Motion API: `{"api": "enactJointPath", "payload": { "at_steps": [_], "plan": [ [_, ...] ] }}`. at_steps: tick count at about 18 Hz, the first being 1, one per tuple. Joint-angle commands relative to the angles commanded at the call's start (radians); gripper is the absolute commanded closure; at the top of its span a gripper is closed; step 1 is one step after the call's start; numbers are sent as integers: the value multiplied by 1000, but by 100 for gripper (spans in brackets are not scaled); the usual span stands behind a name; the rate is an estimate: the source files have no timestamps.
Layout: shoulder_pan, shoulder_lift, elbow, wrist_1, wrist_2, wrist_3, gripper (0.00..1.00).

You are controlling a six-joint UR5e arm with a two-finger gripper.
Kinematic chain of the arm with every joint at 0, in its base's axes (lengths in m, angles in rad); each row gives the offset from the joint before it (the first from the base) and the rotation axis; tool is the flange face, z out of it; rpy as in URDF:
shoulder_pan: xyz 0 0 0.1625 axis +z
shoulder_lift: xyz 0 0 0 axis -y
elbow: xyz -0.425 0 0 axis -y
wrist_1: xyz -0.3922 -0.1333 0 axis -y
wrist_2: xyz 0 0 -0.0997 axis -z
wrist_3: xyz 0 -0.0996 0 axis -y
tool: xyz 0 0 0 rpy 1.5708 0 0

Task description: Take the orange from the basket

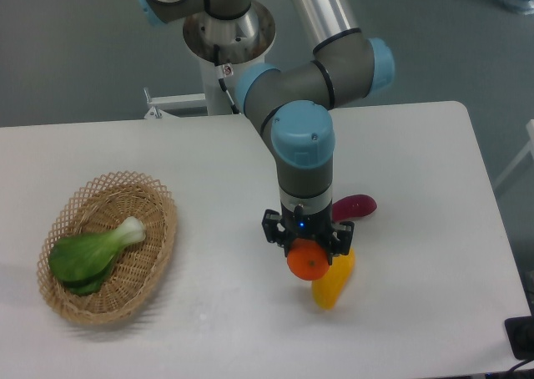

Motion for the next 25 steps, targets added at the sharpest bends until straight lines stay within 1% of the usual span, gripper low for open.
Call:
{"api": "enactJointPath", "payload": {
  "at_steps": [1, 8, 14, 25],
  "plan": [
    [2, -2, -2, -2, 0, 38, 42],
    [63, -8, 6, -3, 0, 128, 42],
    [84, -6, 0, -5, 2, 192, 40],
    [83, -6, -11, -5, 28, 201, 39]
  ]
}}
